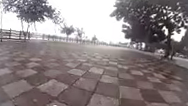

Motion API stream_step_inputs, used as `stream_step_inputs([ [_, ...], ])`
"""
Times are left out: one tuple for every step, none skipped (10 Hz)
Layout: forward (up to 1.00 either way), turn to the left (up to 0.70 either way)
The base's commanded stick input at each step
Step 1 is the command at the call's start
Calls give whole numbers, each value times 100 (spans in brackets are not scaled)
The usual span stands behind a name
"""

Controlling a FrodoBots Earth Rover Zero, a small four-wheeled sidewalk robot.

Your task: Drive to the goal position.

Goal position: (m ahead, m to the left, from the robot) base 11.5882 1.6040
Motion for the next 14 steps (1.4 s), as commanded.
stream_step_inputs([
  [85,0],
  [85,0],
  [85,0],
  [85,0],
  [85,0],
  [85,0],
  [85,0],
  [85,0],
  [85,0],
  [85,0],
  [85,0],
  [85,0],
  [85,0],
  [85,0],
])
